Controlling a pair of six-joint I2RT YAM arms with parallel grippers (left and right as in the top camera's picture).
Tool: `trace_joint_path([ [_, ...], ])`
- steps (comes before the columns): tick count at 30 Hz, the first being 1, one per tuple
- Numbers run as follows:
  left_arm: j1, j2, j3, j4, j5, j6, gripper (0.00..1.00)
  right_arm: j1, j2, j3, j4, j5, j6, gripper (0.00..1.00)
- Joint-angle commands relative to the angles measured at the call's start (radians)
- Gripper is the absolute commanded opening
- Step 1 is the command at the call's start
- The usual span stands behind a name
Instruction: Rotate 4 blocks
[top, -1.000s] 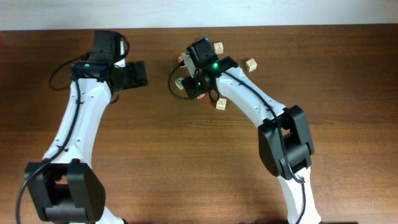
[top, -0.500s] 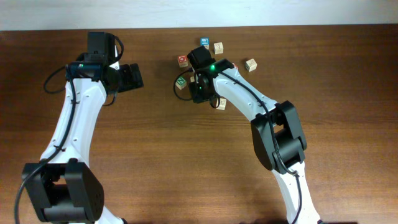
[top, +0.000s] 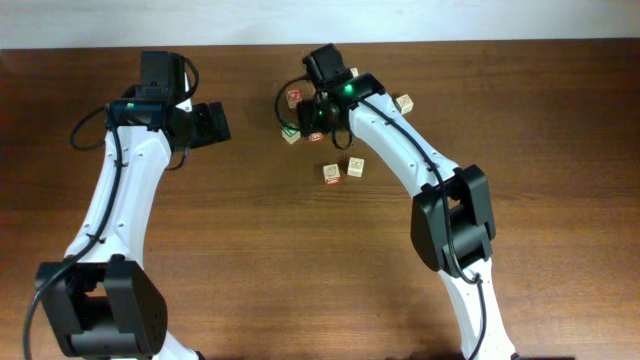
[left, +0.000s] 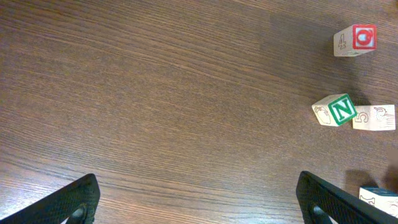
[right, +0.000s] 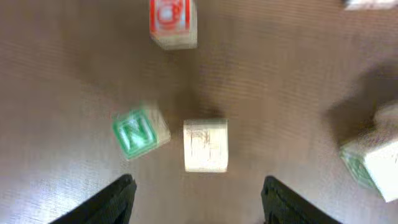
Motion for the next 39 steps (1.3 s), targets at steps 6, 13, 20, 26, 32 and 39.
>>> trace_joint_path([
  [6, 0.000, 0.005, 0.015, 0.001, 0.000, -0.013, 0.99, -0.003, 0.131, 0.010, 0.126, 0.068, -0.028, 0.53],
  [13, 0.000, 0.005, 0.015, 0.001, 0.000, -0.013, 0.99, -0.003, 0.106, 0.011, 0.029, 0.068, 0.028, 0.24],
  [20, 0.000, 0.005, 0.015, -0.005, -0.036, -0.013, 0.99, 0.045, 0.082, 0.011, -0.194, -0.103, 0.169, 0.20],
  [26, 0.005, 0.005, 0.015, -0.014, -0.050, -0.013, 0.99, 0.103, 0.082, 0.011, -0.287, -0.140, 0.208, 0.20],
  [32, 0.005, 0.005, 0.015, -0.017, -0.071, -0.013, 0.99, 0.089, 0.080, 0.056, -0.268, -0.061, 0.116, 0.77],
  [39, 0.092, 0.005, 0.016, -0.019, -0.093, -0.014, 0.99, 0.081, 0.166, 0.088, 0.144, 0.011, -0.073, 0.67],
])
